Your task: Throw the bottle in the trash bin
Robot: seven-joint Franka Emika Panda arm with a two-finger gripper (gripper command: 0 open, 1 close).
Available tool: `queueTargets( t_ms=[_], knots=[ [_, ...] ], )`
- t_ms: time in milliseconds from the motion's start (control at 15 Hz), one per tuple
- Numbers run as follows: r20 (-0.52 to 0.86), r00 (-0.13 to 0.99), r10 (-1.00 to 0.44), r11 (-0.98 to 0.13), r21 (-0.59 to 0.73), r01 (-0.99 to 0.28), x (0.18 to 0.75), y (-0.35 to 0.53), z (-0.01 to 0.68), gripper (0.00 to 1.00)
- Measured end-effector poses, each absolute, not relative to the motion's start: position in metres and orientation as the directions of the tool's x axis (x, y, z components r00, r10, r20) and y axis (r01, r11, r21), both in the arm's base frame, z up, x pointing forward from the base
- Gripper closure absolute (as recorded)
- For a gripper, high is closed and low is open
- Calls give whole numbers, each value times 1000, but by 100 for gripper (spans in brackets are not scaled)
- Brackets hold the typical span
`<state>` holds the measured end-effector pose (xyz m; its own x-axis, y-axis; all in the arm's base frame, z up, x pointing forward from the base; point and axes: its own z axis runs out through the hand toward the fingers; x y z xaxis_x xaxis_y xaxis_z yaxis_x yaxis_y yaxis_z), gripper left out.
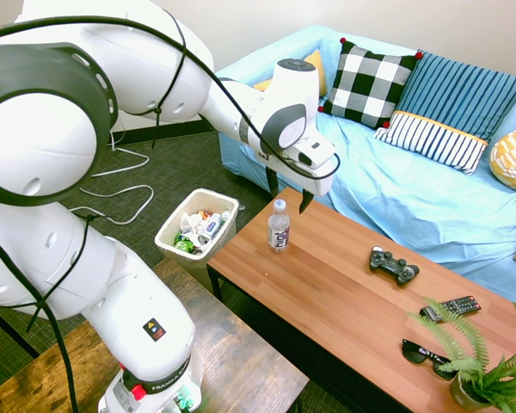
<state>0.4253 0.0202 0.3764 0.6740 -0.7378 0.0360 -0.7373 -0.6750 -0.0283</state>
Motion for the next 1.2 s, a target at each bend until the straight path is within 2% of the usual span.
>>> queueTargets(
  t_ms=[533,1200],
  knots=[
    [78,650,-756,-654,-57,-754,442,62,359,0],
    [58,647,-760,-646,42,-762,480,101,269,0]
  ],
)
